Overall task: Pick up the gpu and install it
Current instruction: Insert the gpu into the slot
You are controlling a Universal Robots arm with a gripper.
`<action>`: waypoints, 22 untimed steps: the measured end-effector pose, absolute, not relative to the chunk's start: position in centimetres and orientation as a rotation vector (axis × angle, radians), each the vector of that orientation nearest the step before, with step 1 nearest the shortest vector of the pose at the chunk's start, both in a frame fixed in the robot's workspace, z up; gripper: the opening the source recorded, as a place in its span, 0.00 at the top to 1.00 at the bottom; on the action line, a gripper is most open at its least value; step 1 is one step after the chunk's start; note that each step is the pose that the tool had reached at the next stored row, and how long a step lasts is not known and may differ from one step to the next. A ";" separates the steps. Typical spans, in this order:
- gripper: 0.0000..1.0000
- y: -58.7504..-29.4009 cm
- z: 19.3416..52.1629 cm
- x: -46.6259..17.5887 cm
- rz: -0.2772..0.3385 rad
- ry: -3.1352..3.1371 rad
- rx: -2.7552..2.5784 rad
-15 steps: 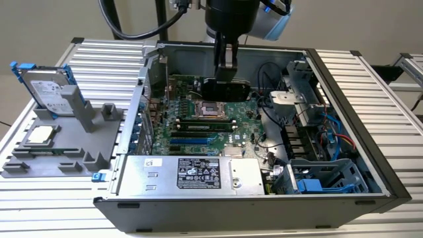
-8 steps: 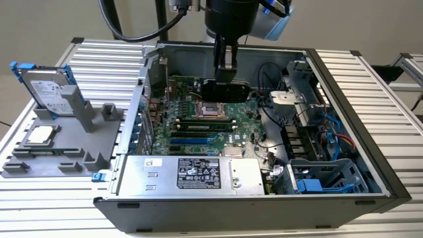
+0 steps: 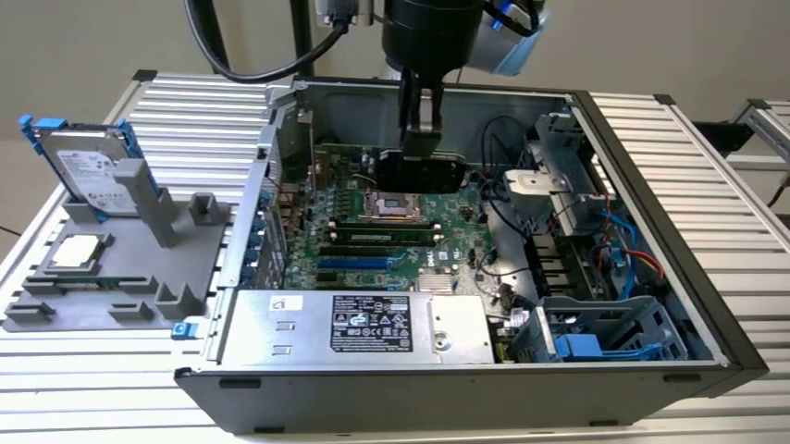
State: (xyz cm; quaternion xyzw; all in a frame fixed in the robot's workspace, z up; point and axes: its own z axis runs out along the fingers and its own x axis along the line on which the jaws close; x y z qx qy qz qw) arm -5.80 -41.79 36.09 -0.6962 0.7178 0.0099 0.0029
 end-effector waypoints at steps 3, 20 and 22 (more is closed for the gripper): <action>1.00 -41.8 36.0 -5.8 0.031 2.251 -2.183; 1.00 -41.8 35.4 -5.9 0.031 2.251 -2.183; 1.00 -41.8 35.4 -5.9 0.031 2.251 -2.183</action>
